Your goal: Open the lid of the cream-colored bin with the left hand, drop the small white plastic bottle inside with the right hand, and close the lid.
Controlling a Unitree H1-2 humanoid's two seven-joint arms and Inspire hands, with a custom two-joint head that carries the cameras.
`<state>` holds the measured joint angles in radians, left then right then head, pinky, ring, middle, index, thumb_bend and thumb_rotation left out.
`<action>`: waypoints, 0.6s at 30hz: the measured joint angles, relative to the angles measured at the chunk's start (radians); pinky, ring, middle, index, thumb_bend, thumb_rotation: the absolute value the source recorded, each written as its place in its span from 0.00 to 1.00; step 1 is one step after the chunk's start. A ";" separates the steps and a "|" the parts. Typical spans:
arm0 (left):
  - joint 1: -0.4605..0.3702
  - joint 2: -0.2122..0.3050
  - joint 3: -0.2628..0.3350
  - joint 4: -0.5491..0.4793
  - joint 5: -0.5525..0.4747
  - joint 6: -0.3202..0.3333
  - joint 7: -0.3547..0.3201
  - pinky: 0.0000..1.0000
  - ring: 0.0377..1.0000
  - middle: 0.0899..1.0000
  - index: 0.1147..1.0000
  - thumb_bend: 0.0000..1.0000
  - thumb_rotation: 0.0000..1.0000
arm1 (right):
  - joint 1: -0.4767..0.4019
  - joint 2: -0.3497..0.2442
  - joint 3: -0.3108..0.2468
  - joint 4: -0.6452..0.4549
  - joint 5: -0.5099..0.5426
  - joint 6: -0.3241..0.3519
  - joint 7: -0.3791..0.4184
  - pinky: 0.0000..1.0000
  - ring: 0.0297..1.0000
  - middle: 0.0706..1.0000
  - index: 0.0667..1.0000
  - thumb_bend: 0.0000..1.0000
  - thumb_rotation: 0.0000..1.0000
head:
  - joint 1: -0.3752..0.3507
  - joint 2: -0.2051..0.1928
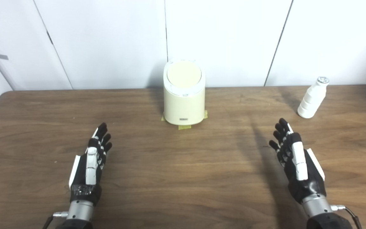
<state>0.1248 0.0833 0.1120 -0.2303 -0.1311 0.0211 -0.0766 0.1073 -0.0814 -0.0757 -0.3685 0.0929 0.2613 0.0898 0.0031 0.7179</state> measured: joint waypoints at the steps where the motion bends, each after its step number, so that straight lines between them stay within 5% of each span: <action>1: 0.000 0.000 0.000 0.000 0.000 0.000 0.000 0.97 0.97 0.99 1.00 0.55 0.96 | 0.000 0.000 0.000 0.000 0.000 0.000 0.000 0.95 1.00 1.00 1.00 0.57 1.00 | 0.000 0.000; 6: 0.000 -0.001 0.007 -0.005 -0.027 0.012 0.002 0.96 0.97 0.98 1.00 0.57 0.87 | 0.002 0.000 0.000 0.001 0.000 -0.003 -0.001 0.94 1.00 1.00 1.00 0.57 1.00 | -0.009 -0.041; 12: -0.011 0.002 0.021 -0.092 -0.061 0.088 0.006 0.93 0.96 0.97 1.00 0.67 0.63 | 0.009 0.001 0.001 0.026 -0.002 -0.032 0.000 0.93 0.99 1.00 1.00 0.53 1.00 | 0.005 -0.083; 18: -0.050 0.011 0.024 -0.137 -0.062 0.187 0.037 0.91 0.94 0.95 0.98 0.63 0.51 | 0.025 0.003 0.000 0.046 -0.001 -0.066 0.001 0.93 0.99 0.99 1.00 0.56 1.00 | 0.009 -0.118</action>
<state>0.0751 0.0938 0.1356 -0.3678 -0.1929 0.2081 -0.0397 0.1318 -0.0789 -0.0759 -0.3230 0.0920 0.1957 0.0907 0.0123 0.5998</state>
